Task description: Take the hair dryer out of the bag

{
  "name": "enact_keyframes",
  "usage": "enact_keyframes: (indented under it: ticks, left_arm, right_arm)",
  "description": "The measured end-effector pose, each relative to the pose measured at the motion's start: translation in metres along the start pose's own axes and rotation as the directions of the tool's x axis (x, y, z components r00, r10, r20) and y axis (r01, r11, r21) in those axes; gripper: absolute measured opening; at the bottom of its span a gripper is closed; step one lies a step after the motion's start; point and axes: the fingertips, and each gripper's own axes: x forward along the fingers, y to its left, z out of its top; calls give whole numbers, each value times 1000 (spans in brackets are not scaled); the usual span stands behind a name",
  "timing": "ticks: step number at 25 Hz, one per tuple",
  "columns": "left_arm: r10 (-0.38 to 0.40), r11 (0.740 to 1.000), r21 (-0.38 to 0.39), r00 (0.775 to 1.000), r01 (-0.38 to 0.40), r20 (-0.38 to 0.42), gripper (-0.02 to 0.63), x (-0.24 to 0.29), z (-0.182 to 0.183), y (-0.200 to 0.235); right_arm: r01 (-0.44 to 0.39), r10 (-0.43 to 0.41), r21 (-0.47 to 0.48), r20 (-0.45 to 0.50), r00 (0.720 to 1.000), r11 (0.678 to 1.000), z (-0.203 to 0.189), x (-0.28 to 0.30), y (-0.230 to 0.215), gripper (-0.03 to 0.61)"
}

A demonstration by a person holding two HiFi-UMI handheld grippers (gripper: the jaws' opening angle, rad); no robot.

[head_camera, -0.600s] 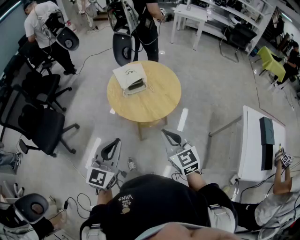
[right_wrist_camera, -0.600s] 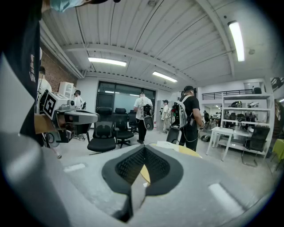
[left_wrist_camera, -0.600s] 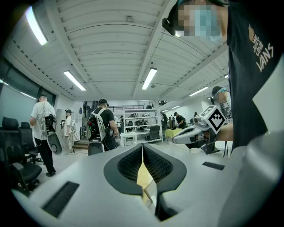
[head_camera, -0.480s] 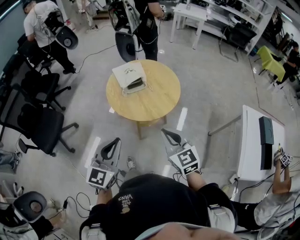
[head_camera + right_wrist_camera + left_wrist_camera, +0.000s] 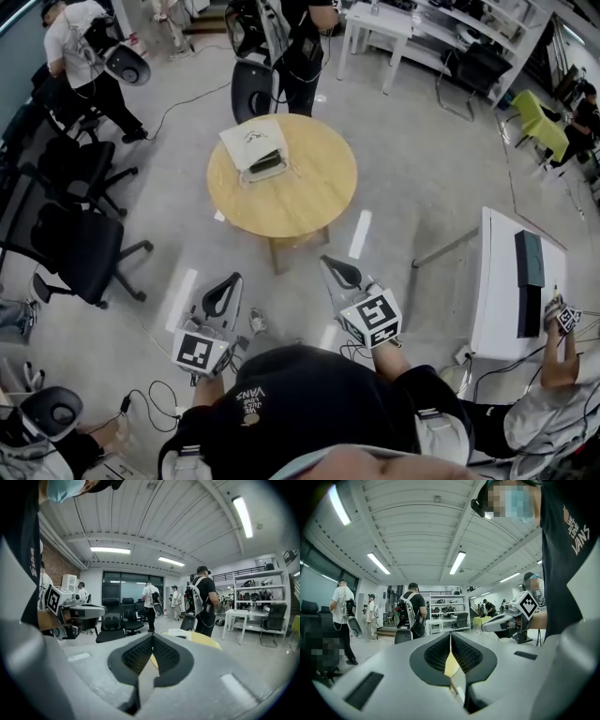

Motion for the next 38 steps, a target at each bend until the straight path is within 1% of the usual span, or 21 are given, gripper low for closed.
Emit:
enact_keyframes:
  ticks: [3, 5, 7, 9, 11, 13, 16, 22, 27, 31, 34, 38]
  left_arm:
    - [4, 1000, -1, 1000, -4, 0, 11, -2, -3, 3]
    - [5, 999, 35, 1000, -5, 17, 11, -4, -9, 8]
    - [14, 998, 53, 1000, -14, 10, 11, -4, -11, 13]
    - [21, 999, 42, 1000, -21, -12, 11, -3, -14, 18]
    - [20, 999, 30, 1000, -20, -14, 11, 3, -15, 24]
    - [5, 1000, 26, 1000, -5, -6, 11, 13, -12, 28]
    - [-32, 999, -2, 999, 32, -6, 11, 25, -11, 31]
    - [-63, 998, -13, 998, 62, -19, 11, 45, -13, 60]
    - [-37, 999, 21, 999, 38, -36, 11, 59, -19, 97]
    - [-46, 999, 17, 998, 47, -38, 11, 72, -20, 120]
    - [-80, 997, 22, 997, 80, -8, 11, 84, -20, 134]
    - [-125, 992, 21, 992, 125, -3, 11, 101, -22, 150]
  right_arm:
    - [-4, 4, -1, -10, 1000, 1000, -2, 4, 2, -2]
    - [-2, 2, 2, -13, 1000, 1000, -4, 6, 2, -2]
    - [-3, 3, 15, -19, 1000, 1000, -7, 9, 1, -2]
    - [-7, 7, 19, -28, 1000, 1000, -9, 12, 1, -2]
    - [-4, 4, 17, -31, 1000, 1000, -10, 17, -1, -2]
    - [0, 0, 19, -31, 1000, 1000, -9, 22, -6, -2]
    - [15, -14, 22, -41, 999, 1000, -9, 32, -12, -2]
    - [45, -43, 37, -50, 998, 998, -4, 63, -27, -2]
    - [50, -48, 40, -56, 997, 998, 1, 92, -38, -2]
    - [58, -56, 32, -57, 997, 998, 9, 115, -44, -2]
    - [70, -68, 31, -60, 996, 997, 12, 131, -50, -2]
    - [86, -84, 38, -56, 995, 996, 16, 148, -58, -2]
